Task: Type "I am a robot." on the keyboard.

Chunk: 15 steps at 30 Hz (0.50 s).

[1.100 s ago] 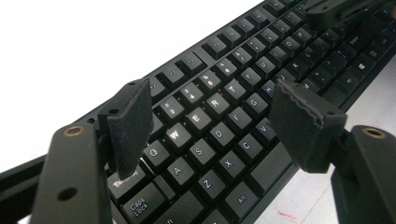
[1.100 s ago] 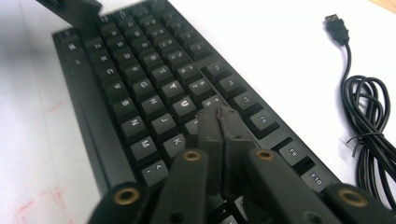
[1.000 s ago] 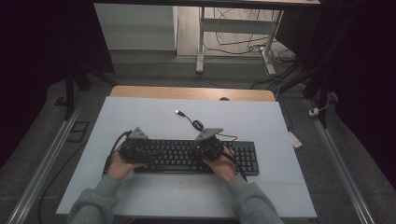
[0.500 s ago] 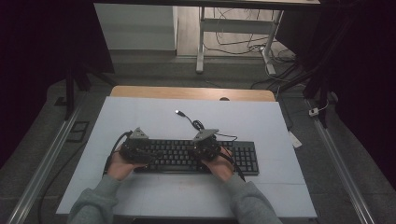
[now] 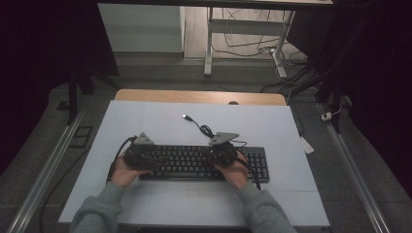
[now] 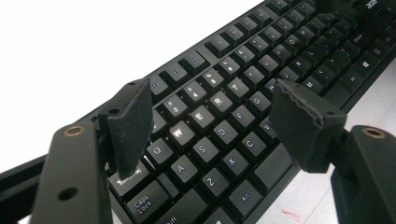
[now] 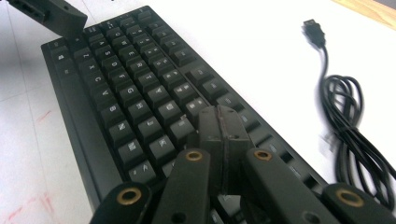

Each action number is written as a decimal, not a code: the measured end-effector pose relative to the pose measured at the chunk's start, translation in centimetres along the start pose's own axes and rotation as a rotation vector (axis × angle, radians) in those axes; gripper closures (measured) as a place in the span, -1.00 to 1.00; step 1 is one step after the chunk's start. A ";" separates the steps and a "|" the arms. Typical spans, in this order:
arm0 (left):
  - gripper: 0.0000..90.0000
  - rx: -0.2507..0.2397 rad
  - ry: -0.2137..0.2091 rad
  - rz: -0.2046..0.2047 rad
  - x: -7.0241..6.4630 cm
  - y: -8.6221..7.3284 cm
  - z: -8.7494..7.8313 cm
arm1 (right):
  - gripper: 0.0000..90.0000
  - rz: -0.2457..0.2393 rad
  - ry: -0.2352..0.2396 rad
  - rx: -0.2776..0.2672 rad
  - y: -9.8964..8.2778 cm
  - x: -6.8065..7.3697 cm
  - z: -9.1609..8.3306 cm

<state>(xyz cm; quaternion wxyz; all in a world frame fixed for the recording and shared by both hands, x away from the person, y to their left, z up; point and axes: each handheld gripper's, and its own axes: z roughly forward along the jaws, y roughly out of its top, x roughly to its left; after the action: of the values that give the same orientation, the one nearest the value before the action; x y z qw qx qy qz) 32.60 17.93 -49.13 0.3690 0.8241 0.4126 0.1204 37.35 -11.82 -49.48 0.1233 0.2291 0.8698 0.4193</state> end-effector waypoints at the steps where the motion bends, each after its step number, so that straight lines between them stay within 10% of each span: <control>1: -0.32 0.000 0.001 0.000 0.0 0.0 0.0 | 1.00 0.003 -0.003 -0.001 -0.2 -0.1 -0.3; 15: -0.32 -0.001 0.010 -0.003 0.1 0.0 0.0 | 0.35 0.062 -0.049 -0.037 -3.1 -1.4 -4.3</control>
<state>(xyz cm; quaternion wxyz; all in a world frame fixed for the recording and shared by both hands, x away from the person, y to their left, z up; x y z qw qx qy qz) 32.63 17.98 -49.15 0.3675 0.8228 0.4154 0.1240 35.95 -17.08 -49.23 0.1359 0.2636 0.8511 0.4331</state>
